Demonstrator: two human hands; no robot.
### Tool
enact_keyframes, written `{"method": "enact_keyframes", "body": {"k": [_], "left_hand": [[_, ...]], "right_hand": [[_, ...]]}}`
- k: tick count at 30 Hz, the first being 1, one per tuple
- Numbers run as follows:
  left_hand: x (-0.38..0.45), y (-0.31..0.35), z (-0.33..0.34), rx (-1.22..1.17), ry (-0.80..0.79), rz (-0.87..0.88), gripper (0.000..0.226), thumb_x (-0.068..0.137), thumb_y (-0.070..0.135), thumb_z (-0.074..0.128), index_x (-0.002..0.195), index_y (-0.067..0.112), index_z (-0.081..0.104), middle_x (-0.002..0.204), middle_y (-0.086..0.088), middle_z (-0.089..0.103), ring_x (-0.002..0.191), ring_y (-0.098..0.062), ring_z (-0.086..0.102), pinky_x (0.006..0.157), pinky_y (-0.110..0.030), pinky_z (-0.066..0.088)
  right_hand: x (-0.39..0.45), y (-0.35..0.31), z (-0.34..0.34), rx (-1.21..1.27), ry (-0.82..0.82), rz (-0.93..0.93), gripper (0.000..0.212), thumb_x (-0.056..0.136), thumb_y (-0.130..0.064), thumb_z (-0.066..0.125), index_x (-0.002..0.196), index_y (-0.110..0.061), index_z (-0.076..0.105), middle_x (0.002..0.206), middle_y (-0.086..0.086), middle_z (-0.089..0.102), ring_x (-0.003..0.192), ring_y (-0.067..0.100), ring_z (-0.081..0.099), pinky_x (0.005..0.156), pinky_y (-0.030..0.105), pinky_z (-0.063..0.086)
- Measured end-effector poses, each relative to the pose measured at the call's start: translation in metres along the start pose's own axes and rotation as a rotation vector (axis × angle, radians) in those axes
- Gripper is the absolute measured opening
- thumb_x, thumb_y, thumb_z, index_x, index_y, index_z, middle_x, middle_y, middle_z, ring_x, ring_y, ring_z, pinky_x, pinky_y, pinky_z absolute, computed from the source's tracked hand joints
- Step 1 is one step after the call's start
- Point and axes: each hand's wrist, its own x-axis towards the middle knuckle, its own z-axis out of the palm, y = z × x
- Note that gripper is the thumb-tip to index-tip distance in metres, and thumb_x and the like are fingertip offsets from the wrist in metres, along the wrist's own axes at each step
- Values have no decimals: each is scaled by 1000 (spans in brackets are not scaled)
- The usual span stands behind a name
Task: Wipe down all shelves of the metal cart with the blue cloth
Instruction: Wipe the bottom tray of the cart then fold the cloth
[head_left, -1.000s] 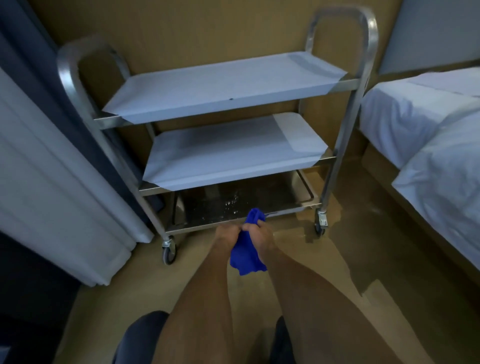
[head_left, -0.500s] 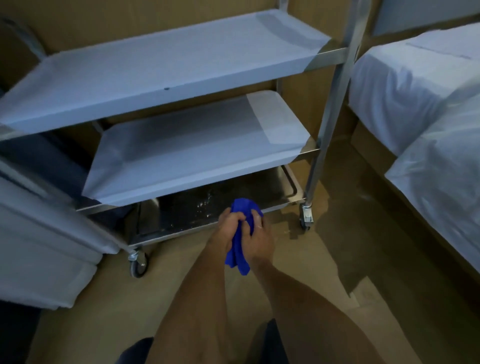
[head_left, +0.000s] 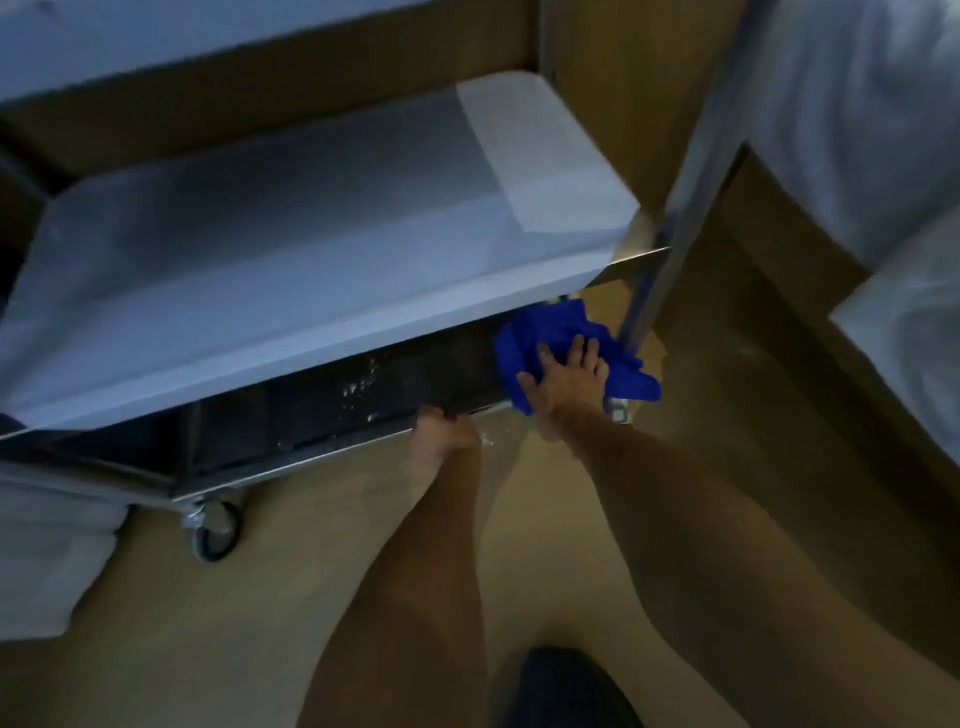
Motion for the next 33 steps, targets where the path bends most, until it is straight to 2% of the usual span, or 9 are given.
{"method": "enact_keyframes", "body": {"k": [5, 8, 14, 18, 22, 25, 29, 31, 33], "left_hand": [[69, -98, -61, 152, 308, -202, 58, 97, 25, 48, 144, -3, 29, 146, -28, 34, 133, -41, 37, 105, -48, 38], [110, -118, -84, 347, 307, -129, 63, 102, 26, 42, 151, -5, 19, 159, -27, 6, 147, -41, 12, 116, -50, 26], [133, -135, -92, 379, 278, -17, 42, 92, 4, 47, 132, -8, 48, 146, -19, 29, 120, -38, 52, 95, -45, 51], [126, -141, -112, 376, 231, 76, 40, 92, 9, 46, 130, 0, 50, 142, -19, 41, 110, -38, 58, 89, -42, 50], [114, -164, -150, 249, 242, 178, 41, 91, 16, 55, 131, 11, 54, 132, -17, 57, 115, -35, 57, 94, -42, 47], [122, -193, -183, 152, 456, 87, 65, 87, 10, 56, 149, 7, 33, 145, -21, 43, 130, -37, 44, 107, -48, 39], [151, -192, -226, -138, 589, -53, 77, 100, 37, 48, 155, 4, 6, 160, -19, 18, 144, -33, 26, 116, -39, 24], [167, -173, -240, -302, 594, -32, 65, 99, 40, 48, 151, 11, 21, 151, -13, 38, 134, -30, 43, 106, -33, 35], [176, -155, -252, -465, 651, -112, 38, 99, 39, 47, 129, 15, 42, 126, -10, 58, 113, -29, 57, 89, -29, 39]], "right_hand": [[9, -28, 36, 82, 204, 163, 69, 101, -60, 20, 160, -27, 4, 164, 22, -10, 151, 38, -10, 120, 55, 1], [13, -44, 50, 102, 226, 195, 67, 101, -57, 19, 160, -25, 10, 164, 22, -5, 151, 38, -7, 121, 53, 1], [-16, -100, 78, 15, 249, 78, 67, 103, -55, 11, 160, -19, 9, 163, 25, 0, 151, 39, -4, 122, 52, 1], [-55, -201, 120, 58, 174, -210, 67, 103, -54, 16, 160, -21, 4, 163, 23, -7, 151, 38, -11, 120, 49, -8], [-92, -264, 151, -101, 74, -506, 66, 101, -54, 26, 159, -29, 8, 165, 20, -1, 152, 36, -5, 120, 51, -1], [-89, -258, 142, -154, 112, -514, 64, 99, -61, 27, 157, -35, 17, 165, 14, 10, 152, 34, 4, 119, 51, 2], [-68, -218, 128, -126, 152, -353, 67, 94, -66, 27, 155, -38, 21, 166, 12, 5, 152, 33, -1, 120, 50, 0], [-64, -212, 129, -102, 151, -278, 70, 94, -66, 28, 156, -37, 18, 166, 13, 1, 152, 35, -3, 122, 50, 1], [-65, -219, 132, -105, 140, -275, 72, 94, -65, 30, 158, -38, 9, 166, 16, -1, 151, 37, -5, 122, 51, 1]]}}
